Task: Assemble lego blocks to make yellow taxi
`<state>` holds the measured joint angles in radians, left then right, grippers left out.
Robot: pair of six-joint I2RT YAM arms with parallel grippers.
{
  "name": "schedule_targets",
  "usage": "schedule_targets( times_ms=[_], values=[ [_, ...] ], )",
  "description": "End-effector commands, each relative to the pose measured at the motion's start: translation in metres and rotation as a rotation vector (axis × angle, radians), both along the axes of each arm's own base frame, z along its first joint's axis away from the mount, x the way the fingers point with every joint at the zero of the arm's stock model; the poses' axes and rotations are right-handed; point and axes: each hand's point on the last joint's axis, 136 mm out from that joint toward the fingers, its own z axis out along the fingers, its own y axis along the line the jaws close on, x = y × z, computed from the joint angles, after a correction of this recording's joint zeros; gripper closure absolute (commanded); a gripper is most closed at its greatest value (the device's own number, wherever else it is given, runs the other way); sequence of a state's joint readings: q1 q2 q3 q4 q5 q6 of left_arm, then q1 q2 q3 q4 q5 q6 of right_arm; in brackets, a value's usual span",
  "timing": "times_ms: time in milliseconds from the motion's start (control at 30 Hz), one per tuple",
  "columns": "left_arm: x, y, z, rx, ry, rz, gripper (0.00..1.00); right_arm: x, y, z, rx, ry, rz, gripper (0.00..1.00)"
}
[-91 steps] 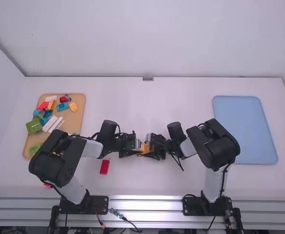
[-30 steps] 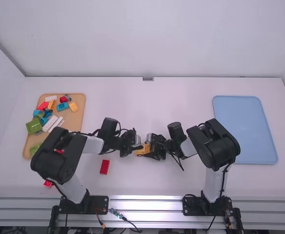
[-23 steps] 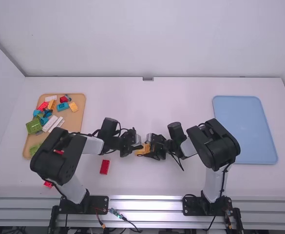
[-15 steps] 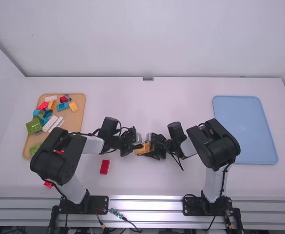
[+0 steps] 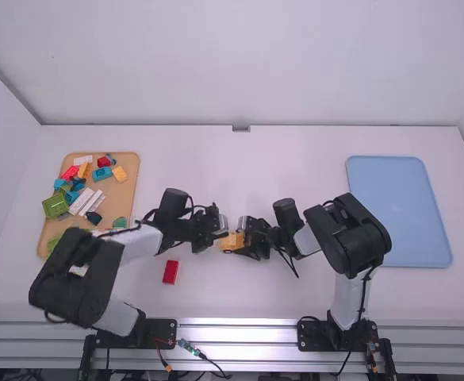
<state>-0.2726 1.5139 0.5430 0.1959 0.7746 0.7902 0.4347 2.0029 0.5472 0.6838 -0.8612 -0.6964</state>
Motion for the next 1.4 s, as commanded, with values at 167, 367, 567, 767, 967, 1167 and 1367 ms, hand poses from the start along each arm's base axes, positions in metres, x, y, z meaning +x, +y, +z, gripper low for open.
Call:
schedule_targets(
  times_ms=[167, 367, 567, 767, 967, 1167, 1367],
  values=[
    [0.037, 0.033, 0.073, -0.045, -0.147, 0.240, 0.53, -0.004, -0.002, -0.006, -0.010, 0.025, -0.002, 0.51],
    [0.048, 0.058, 0.099, -0.107, -0.156, 0.362, 0.01, -0.004, -0.003, -0.007, -0.011, 0.029, -0.003, 0.24],
    [0.052, 0.071, 0.096, -0.106, -0.133, 0.408, 0.01, -0.003, -0.003, -0.007, -0.011, 0.044, -0.013, 0.03],
    [0.052, 0.073, 0.093, -0.096, -0.125, 0.416, 0.01, -0.002, -0.010, -0.005, -0.021, 0.069, -0.036, 0.01],
    [0.051, 0.073, 0.091, -0.095, -0.114, 0.417, 0.01, -0.003, -0.029, 0.004, -0.121, 0.082, -0.077, 0.01],
    [0.050, 0.073, 0.091, -0.095, -0.112, 0.418, 0.01, 0.002, -0.050, 0.014, -0.291, 0.034, -0.172, 0.01],
    [0.049, 0.074, 0.088, -0.089, -0.098, 0.420, 0.01, 0.040, -0.066, 0.039, -0.340, -0.045, -0.414, 0.01]
  ],
)
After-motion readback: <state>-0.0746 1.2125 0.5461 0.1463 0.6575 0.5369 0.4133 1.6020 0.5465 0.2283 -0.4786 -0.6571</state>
